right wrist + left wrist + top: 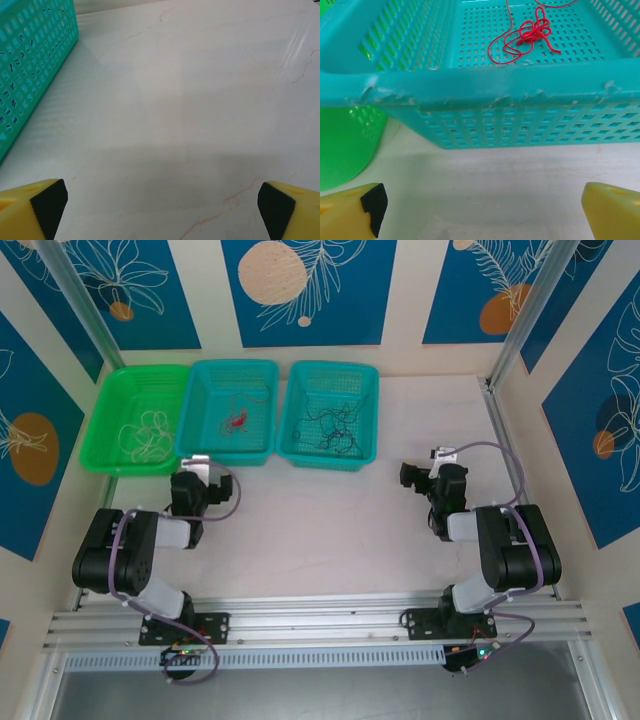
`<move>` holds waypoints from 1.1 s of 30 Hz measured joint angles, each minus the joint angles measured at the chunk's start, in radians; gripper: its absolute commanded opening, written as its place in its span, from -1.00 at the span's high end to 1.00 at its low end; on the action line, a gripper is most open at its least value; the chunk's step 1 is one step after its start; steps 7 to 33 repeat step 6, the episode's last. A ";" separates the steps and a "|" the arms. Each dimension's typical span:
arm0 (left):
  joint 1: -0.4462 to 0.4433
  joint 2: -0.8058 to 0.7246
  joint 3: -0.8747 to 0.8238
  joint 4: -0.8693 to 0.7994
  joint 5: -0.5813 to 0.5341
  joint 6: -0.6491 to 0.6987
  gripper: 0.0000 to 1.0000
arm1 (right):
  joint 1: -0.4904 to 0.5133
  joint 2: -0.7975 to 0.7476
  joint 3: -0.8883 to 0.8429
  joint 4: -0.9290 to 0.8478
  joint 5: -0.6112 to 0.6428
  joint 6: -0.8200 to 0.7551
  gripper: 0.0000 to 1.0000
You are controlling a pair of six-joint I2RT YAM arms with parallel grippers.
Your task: Untangle the cables
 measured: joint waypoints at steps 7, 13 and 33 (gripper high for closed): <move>0.000 0.000 0.003 0.000 0.034 0.017 -1.00 | 0.000 0.000 0.000 0.000 0.000 0.000 -0.99; 0.000 0.000 0.003 0.000 0.034 0.017 -1.00 | 0.000 0.000 0.000 0.000 0.000 0.000 -0.99; 0.000 0.000 0.003 0.000 0.034 0.017 -1.00 | 0.000 0.000 0.000 0.000 0.000 0.000 -0.99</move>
